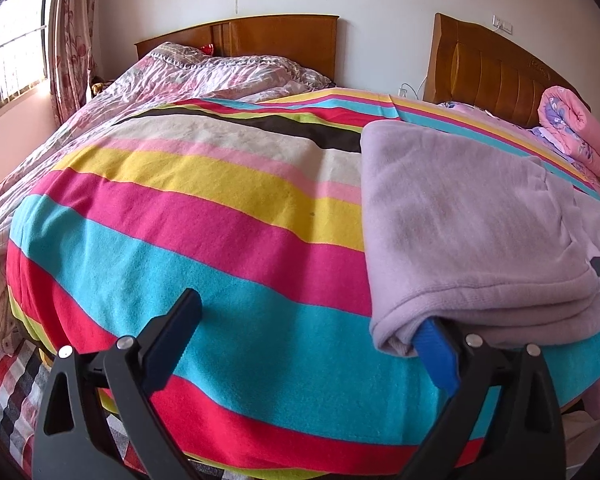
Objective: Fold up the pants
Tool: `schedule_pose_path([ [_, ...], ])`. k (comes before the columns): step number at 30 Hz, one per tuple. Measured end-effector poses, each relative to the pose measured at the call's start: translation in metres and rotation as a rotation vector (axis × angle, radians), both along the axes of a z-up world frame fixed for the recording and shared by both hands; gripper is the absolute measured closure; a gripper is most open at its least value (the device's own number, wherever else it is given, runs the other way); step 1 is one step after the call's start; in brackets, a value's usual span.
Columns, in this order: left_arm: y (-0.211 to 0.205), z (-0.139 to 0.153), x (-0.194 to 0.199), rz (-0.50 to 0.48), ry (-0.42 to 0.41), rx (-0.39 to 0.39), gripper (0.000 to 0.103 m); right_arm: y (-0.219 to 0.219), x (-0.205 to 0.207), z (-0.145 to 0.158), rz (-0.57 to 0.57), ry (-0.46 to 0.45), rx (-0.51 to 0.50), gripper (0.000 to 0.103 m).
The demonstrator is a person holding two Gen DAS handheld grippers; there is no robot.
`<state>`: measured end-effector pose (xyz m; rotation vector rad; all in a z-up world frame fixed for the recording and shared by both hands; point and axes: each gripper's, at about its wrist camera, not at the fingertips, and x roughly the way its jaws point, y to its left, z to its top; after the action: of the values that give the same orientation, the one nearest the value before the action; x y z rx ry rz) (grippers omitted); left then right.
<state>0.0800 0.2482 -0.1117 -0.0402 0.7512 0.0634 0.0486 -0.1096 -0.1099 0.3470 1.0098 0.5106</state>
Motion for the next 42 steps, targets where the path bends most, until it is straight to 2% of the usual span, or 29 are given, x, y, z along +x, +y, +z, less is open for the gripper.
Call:
schedule_pose_path([
  [1,-0.002,0.002,-0.002,-0.006,0.01,0.016,0.005,-0.002,0.0,0.003,-0.005,-0.001,-0.009,0.09],
  [3,-0.005,0.009,-0.012,-0.033,0.032,0.059,0.005,-0.004,-0.003,0.014,-0.002,-0.032,-0.071,0.06],
  [4,-0.006,0.014,-0.017,-0.058,0.052,0.075,0.005,-0.007,-0.007,0.023,-0.02,-0.07,-0.118,0.051],
  [5,-0.007,0.021,-0.023,-0.08,0.064,0.091,0.005,-0.011,-0.011,0.032,-0.036,-0.118,-0.15,0.036],
  [7,-0.006,0.045,-0.034,-0.106,0.029,0.063,0.005,-0.017,-0.01,0.048,-0.028,-0.195,-0.169,0.035],
  [9,-0.008,0.077,-0.029,-0.136,-0.041,-0.027,0.005,-0.012,0.0,0.058,0.002,-0.249,-0.202,0.035],
  [12,-0.034,0.114,0.01,-0.199,-0.13,-0.119,0.001,0.011,0.026,0.062,0.078,-0.303,-0.247,0.035],
  [13,-0.046,0.119,0.031,-0.215,-0.123,-0.155,0.001,0.02,0.035,0.062,0.103,-0.307,-0.256,0.035],
  [15,-0.07,0.112,0.076,-0.251,-0.061,-0.191,0.001,0.038,0.05,0.058,0.158,-0.302,-0.275,0.035],
  [17,-0.092,0.092,0.117,-0.259,0.016,-0.175,0.001,0.05,0.063,0.043,0.183,-0.252,-0.311,0.036],
  [19,-0.104,0.056,0.149,-0.182,0.138,-0.093,0.001,0.051,0.07,0.019,0.2,-0.175,-0.331,0.034],
  [20,-0.105,0.035,0.16,-0.136,0.204,-0.058,0.002,0.047,0.066,0.018,0.205,-0.217,-0.299,0.032],
  [21,-0.103,0.017,0.166,-0.124,0.233,-0.054,0.001,0.042,0.065,0.018,0.208,-0.203,-0.276,0.032],
  [22,-0.105,0.019,0.163,-0.136,0.19,-0.03,0.001,0.036,0.061,0.02,0.197,-0.186,-0.261,0.032],
  [24,-0.105,0.02,0.158,-0.126,0.197,-0.023,0.001,0.008,0.049,0.032,0.12,-0.167,-0.218,0.032],
  [27,-0.11,0.032,0.14,-0.07,0.121,0.046,0.002,-0.068,0.003,0.063,-0.079,-0.262,-0.128,0.032],
  [29,-0.123,0.049,0.118,-0.106,0.037,0.028,0.002,-0.13,-0.037,0.076,-0.268,-0.299,-0.103,0.031],
  [32,-0.162,0.067,0.088,-0.208,-0.044,0.008,0.001,-0.214,-0.104,0.074,-0.561,-0.286,-0.071,0.03],
  [34,-0.2,0.071,0.074,-0.303,-0.072,0.06,0.001,-0.254,-0.142,0.06,-0.71,-0.262,-0.028,0.03],
  [37,-0.247,0.053,0.066,-0.399,-0.045,0.205,0.001,-0.288,-0.173,0.029,-0.841,-0.178,0.051,0.03],
  [39,-0.261,0.027,0.074,-0.407,0.059,0.269,0.001,-0.299,-0.176,0.007,-0.872,-0.129,0.125,0.03],
  [40,-0.261,0.016,0.078,-0.404,0.099,0.258,0.001,-0.3,-0.172,-0.003,-0.866,-0.082,0.16,0.03],
  [41,-0.252,0.014,0.078,-0.388,0.077,0.197,0.001,-0.301,-0.168,-0.013,-0.86,-0.042,0.19,0.031],
  [42,-0.247,0.011,0.081,-0.378,0.11,0.147,0.001,-0.3,-0.166,-0.016,-0.849,-0.059,0.215,0.031],
])
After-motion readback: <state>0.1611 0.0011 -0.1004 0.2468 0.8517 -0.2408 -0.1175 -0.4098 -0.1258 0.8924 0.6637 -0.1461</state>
